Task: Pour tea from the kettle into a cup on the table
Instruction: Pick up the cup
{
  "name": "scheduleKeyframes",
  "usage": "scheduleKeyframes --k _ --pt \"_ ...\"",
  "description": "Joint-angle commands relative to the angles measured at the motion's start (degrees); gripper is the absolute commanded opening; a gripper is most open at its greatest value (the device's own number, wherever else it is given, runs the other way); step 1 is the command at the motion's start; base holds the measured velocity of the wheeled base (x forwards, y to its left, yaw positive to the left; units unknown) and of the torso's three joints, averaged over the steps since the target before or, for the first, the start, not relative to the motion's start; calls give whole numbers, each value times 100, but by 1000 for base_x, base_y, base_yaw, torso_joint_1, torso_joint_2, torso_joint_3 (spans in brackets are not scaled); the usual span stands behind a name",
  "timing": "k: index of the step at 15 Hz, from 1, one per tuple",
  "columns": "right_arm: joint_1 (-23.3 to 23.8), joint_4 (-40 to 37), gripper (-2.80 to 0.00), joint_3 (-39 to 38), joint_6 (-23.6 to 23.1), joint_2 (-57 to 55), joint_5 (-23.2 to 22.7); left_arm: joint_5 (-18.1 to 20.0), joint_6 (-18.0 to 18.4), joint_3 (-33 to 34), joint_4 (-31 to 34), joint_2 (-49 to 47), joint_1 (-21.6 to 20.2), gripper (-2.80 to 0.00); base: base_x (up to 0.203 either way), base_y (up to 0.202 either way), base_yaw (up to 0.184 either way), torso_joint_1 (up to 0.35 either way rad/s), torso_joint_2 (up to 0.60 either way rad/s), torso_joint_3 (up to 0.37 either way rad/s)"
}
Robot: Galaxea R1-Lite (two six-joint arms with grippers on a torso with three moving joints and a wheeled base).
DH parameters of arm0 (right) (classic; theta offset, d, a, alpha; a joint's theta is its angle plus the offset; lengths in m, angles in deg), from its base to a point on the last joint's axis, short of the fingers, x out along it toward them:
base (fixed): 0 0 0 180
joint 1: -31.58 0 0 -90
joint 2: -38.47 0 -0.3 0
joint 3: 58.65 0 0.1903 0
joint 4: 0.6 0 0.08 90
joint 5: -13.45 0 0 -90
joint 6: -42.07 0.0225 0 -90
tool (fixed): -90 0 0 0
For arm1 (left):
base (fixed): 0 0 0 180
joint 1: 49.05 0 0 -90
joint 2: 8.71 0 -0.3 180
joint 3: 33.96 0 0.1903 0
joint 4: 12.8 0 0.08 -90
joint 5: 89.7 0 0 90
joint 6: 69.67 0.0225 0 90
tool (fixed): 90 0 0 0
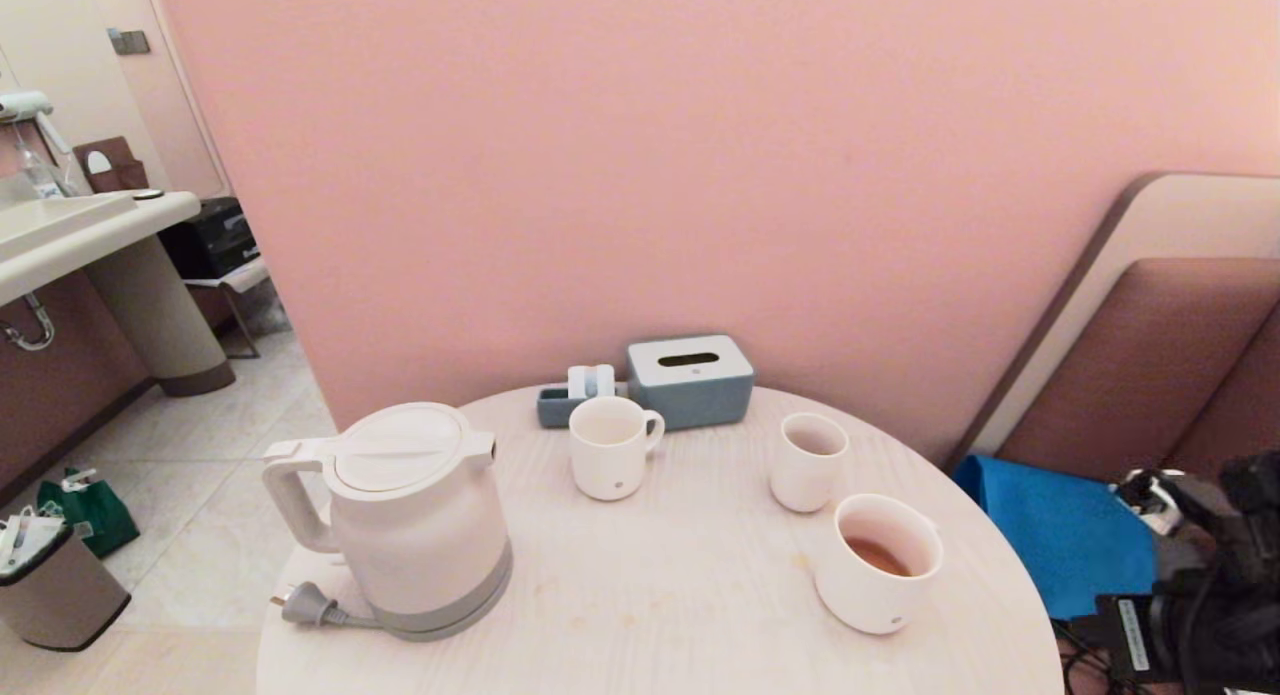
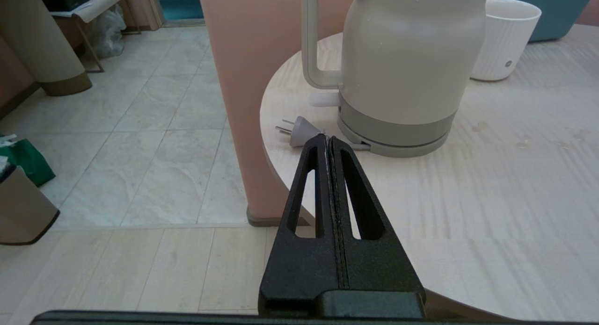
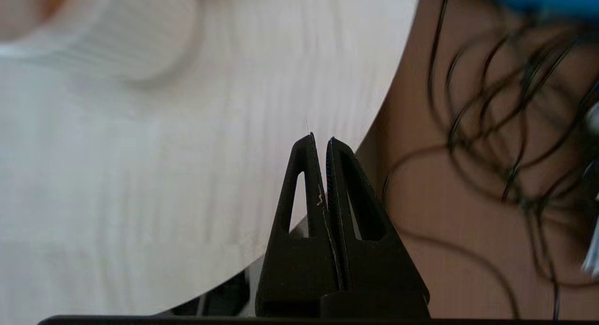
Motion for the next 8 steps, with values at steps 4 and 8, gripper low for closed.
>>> scheduleKeyframes --k 4,8 --pt "6 2558 -280 -1395 -310 -1242 -16 -2 -1 1 0 -9 -1 -280 0 0 0 0 0 0" --pt "27 6127 -280 -2464 -542 -2728 -264 -2 -1 1 0 -9 -1 -280 0 0 0 0 0 0"
